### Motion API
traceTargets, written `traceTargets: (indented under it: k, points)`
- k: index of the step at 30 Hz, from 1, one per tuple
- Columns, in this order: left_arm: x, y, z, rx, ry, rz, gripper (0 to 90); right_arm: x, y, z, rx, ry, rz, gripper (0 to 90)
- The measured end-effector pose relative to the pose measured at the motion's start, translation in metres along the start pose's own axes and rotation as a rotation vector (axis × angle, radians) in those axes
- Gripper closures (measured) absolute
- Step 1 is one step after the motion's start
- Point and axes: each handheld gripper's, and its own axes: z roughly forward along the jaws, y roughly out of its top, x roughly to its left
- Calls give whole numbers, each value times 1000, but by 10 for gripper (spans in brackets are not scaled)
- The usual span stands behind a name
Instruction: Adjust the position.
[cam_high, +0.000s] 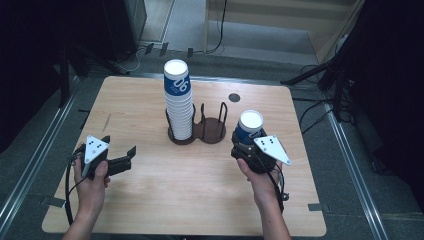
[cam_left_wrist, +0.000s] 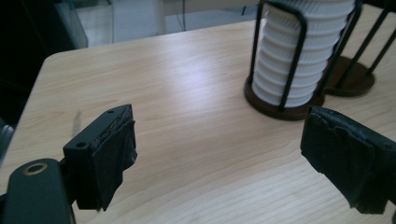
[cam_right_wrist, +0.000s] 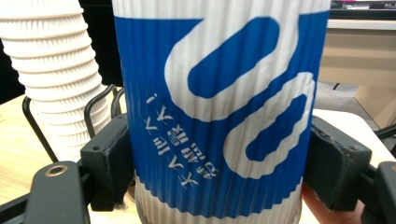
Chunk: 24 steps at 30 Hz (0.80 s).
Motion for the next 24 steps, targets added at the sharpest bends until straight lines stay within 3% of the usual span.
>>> traceTargets:
  k: [9, 13, 18, 24]
  points:
    - [-14, 16, 10, -16, -71, -21, 112, 4, -7, 2, 16, 11, -27, 201]
    - [-18, 23, 14, -20, -89, -2, 113, 7, -10, 2, 25, 14, -28, 201]
    - [-22, 27, 12, -56, -130, -32, 113, 13, -19, 5, 28, 25, -61, 202]
    - [-28, 30, 10, -60, -188, -22, 112, 21, -24, 5, 33, 37, -100, 202]
